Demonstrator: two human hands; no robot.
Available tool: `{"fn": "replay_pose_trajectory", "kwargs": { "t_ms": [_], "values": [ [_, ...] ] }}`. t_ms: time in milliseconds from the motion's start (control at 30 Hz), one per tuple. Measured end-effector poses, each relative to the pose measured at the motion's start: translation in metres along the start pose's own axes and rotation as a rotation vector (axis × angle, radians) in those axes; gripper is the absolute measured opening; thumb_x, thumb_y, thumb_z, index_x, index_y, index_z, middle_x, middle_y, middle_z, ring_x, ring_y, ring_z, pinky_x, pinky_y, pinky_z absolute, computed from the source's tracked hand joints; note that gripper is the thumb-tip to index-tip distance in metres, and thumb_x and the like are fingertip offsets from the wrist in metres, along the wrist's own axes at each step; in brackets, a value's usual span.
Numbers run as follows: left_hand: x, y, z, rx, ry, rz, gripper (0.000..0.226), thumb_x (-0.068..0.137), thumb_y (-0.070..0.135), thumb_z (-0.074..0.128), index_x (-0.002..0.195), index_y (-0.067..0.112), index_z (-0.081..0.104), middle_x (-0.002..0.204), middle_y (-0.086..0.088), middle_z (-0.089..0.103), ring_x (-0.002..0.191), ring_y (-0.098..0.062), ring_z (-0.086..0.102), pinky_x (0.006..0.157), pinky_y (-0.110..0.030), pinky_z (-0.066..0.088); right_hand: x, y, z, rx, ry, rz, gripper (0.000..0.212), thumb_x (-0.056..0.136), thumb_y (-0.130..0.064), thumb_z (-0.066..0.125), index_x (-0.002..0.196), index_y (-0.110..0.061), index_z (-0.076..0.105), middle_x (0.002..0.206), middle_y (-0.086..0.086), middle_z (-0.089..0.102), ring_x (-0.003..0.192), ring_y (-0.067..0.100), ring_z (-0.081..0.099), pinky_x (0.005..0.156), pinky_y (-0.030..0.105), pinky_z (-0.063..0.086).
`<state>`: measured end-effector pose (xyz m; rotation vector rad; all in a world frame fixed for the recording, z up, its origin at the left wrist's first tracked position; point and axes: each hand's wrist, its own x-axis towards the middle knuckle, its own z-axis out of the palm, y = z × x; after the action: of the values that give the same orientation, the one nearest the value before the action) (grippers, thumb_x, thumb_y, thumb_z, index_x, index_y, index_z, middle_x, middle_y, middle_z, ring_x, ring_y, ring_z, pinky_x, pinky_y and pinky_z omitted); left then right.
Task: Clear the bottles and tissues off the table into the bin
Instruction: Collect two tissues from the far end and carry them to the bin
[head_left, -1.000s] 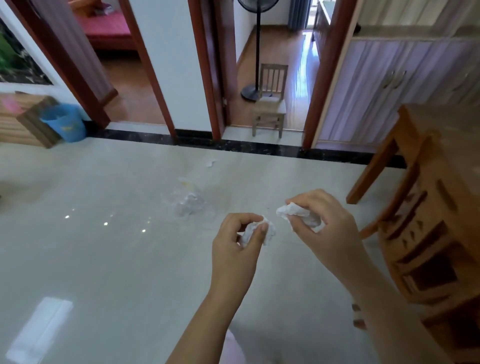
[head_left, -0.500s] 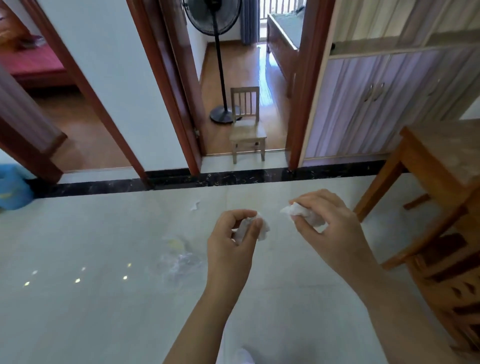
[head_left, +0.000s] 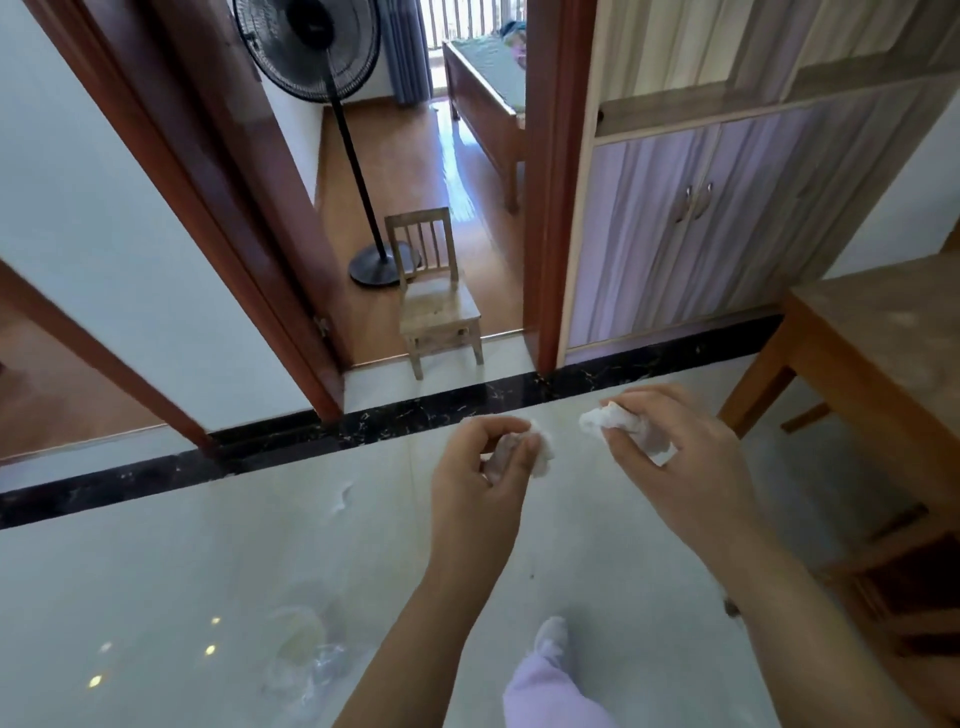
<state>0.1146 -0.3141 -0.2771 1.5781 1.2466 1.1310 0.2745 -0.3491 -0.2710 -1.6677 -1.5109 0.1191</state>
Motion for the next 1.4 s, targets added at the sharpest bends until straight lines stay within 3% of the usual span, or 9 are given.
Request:
{"fn": "replay_pose_trajectory", "kwargs": {
  "t_ms": [133,267,500,633,767,1033,1167,1267,1400],
  "values": [
    [0.076,0.010,0.039,0.032,-0.115,0.034,0.012,0.082,0.017,0.067,0.082,0.028,0.062,0.082,0.012,0.064,0.075,0.003,0.055,0.061,-0.006,0.040,0.067,0.030,0.000,0.008,0.027,0.050,0.017,0.080,-0.019,0.064,0.096,-0.013,0.065,0.090,-0.006,0.056,0.080,0.012,0.052,0.072,0.004,0.035],
    [0.146,0.018,0.073,0.009,-0.141,0.056,0.020,0.082,0.018,0.067,0.077,0.035,0.060,0.079,0.013,0.063,0.071,0.006,0.054,0.061,-0.006,0.039,0.129,0.064,0.001,-0.005,0.058,0.037,0.019,0.079,-0.026,0.057,0.093,-0.016,0.065,0.089,-0.011,0.053,0.083,0.008,0.049,0.073,0.002,0.032],
    [0.240,0.004,0.122,-0.031,-0.217,0.069,0.022,0.080,0.017,0.069,0.076,0.037,0.060,0.076,0.014,0.063,0.070,-0.002,0.056,0.062,-0.016,0.045,0.211,0.115,0.015,-0.034,0.119,0.062,0.017,0.077,-0.016,0.061,0.093,-0.016,0.066,0.090,-0.013,0.052,0.084,0.000,0.046,0.076,0.001,0.032],
    [0.313,-0.009,0.145,-0.084,-0.260,0.062,0.021,0.079,0.016,0.072,0.075,0.034,0.062,0.074,0.009,0.064,0.068,-0.008,0.058,0.063,-0.029,0.050,0.267,0.148,0.041,-0.096,0.137,0.162,0.020,0.075,-0.019,0.060,0.092,-0.012,0.067,0.090,-0.004,0.058,0.084,0.012,0.052,0.074,0.006,0.033],
    [0.386,-0.016,0.160,-0.110,-0.301,0.091,0.016,0.078,0.018,0.072,0.076,0.031,0.063,0.074,0.010,0.063,0.066,-0.004,0.056,0.060,-0.016,0.044,0.327,0.168,0.064,-0.122,0.148,0.199,0.019,0.075,-0.020,0.060,0.091,-0.013,0.068,0.092,0.000,0.062,0.084,0.018,0.057,0.072,0.012,0.036],
    [0.547,-0.016,0.199,-0.127,-0.425,0.203,0.008,0.078,0.014,0.071,0.081,0.020,0.067,0.079,0.001,0.066,0.073,-0.009,0.061,0.064,-0.015,0.045,0.461,0.198,0.097,-0.159,0.268,0.230,0.017,0.076,-0.016,0.061,0.091,-0.014,0.068,0.091,-0.004,0.060,0.085,0.015,0.055,0.074,0.011,0.037],
    [0.587,-0.020,0.235,-0.175,-0.505,0.190,0.005,0.074,0.031,0.067,0.078,0.031,0.065,0.080,0.004,0.068,0.077,-0.012,0.064,0.070,-0.030,0.051,0.492,0.226,0.095,-0.167,0.322,0.264,0.015,0.075,-0.013,0.061,0.089,-0.014,0.068,0.090,0.001,0.063,0.083,0.016,0.057,0.072,0.008,0.038],
    [0.606,-0.019,0.269,-0.171,-0.594,0.186,0.005,0.075,0.031,0.066,0.079,0.033,0.065,0.080,0.009,0.068,0.078,-0.008,0.064,0.072,-0.029,0.050,0.506,0.252,0.084,-0.179,0.377,0.290,0.015,0.077,-0.017,0.061,0.090,-0.012,0.068,0.090,0.003,0.063,0.084,0.018,0.058,0.072,0.015,0.042],
    [0.627,-0.009,0.332,-0.201,-0.683,0.186,0.008,0.073,0.037,0.065,0.080,0.033,0.064,0.079,0.009,0.068,0.078,-0.007,0.063,0.069,-0.025,0.049,0.520,0.296,0.059,-0.226,0.423,0.350,0.015,0.079,-0.021,0.061,0.091,-0.013,0.066,0.091,-0.002,0.059,0.084,0.010,0.054,0.070,0.010,0.040]
  ]
}}
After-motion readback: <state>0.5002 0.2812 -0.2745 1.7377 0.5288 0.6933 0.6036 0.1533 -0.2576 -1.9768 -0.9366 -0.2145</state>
